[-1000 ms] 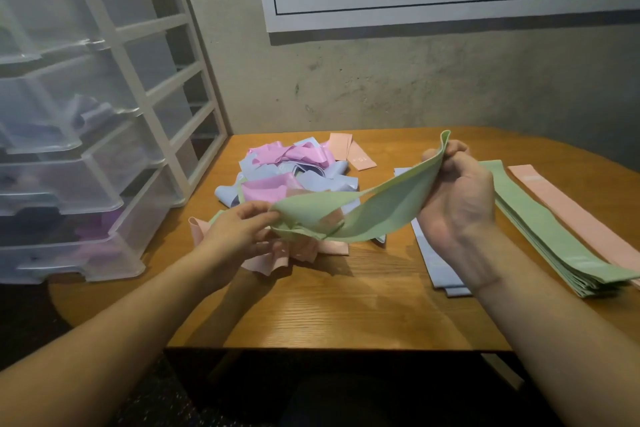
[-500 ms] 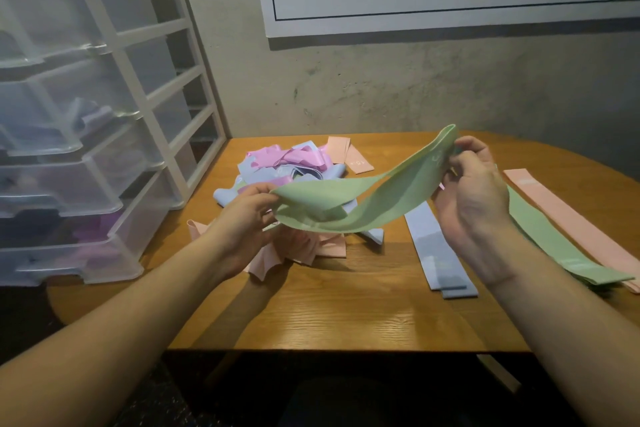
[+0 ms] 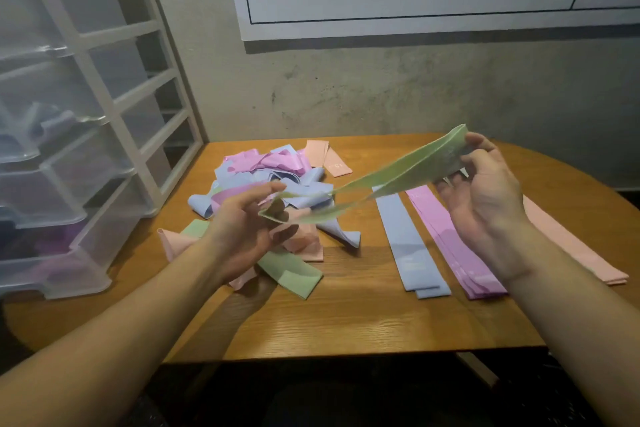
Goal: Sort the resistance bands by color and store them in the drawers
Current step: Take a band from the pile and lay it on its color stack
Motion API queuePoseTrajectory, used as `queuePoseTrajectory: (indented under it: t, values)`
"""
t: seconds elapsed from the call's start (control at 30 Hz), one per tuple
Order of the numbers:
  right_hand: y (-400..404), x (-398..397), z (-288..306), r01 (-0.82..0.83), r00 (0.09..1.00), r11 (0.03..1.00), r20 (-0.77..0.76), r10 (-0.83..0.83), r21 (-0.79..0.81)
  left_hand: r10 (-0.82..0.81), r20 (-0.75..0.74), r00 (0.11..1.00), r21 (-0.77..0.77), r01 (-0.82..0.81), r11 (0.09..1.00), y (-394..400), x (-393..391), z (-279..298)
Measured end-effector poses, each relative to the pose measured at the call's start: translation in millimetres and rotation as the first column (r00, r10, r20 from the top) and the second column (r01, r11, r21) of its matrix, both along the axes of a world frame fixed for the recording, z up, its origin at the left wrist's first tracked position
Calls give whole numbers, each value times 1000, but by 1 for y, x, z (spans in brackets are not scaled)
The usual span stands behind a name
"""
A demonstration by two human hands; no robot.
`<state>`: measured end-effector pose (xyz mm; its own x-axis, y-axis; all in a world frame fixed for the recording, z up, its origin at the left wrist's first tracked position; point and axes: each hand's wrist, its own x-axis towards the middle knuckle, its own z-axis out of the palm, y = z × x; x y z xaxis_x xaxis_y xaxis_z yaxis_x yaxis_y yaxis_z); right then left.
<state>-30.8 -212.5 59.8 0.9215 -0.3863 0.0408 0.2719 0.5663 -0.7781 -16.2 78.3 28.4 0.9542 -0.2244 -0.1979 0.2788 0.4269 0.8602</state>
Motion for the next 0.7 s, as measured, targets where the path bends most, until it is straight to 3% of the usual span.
queuePoseTrajectory:
  t: [0.1, 0.27, 0.47, 0.6, 0.7]
  values:
    - [-5, -4, 4, -19, 999, 997, 28, 22, -73, -67, 65, 996, 266, 47, 963, -11, -1, -4]
    - [-11, -13, 14, -56, 995, 965, 63, 75, -256, -156, 202, 967, 672, -21, 740, -22, 5, -13]
    - [-19, -20, 22, -59, 990, 905, 91, 107, -420, -171, 258, 951, 806, -114, 581, -31, 13, -18]
    - [-27, -22, 25, -96, 982, 894, 105, 157, -437, -310, 308, 900, 892, -159, 424, -46, 23, -16]
    - [-31, -22, 30, -124, 978, 883, 95, 186, -454, -356, 407, 842, 838, -188, 512, -69, 27, -4]
